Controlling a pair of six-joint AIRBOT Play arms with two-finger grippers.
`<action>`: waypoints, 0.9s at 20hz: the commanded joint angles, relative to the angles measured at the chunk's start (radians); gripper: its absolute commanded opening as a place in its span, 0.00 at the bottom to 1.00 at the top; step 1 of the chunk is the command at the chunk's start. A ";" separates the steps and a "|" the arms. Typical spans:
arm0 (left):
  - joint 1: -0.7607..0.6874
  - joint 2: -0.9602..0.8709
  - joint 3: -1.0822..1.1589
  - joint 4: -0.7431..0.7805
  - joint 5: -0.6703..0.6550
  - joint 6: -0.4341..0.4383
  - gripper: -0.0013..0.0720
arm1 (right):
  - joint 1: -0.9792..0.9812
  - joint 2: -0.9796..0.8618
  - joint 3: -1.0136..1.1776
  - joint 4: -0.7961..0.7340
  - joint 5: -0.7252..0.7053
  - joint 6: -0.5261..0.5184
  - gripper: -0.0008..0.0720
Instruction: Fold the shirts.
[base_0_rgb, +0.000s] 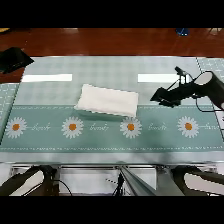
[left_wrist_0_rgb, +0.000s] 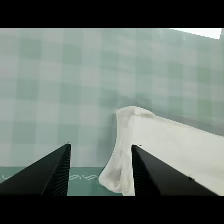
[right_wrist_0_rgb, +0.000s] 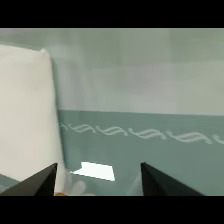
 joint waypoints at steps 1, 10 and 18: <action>0.008 -0.001 0.000 0.016 -0.023 0.002 0.64 | 0.091 -0.123 -0.010 0.183 -0.092 -0.052 0.84; 0.008 -0.002 0.000 0.026 -0.028 0.002 0.64 | 0.245 -0.187 0.013 0.256 -0.132 -0.072 0.06; 0.008 -0.047 0.000 0.052 -0.024 0.002 0.64 | -0.145 0.228 0.126 -0.221 0.213 0.076 0.06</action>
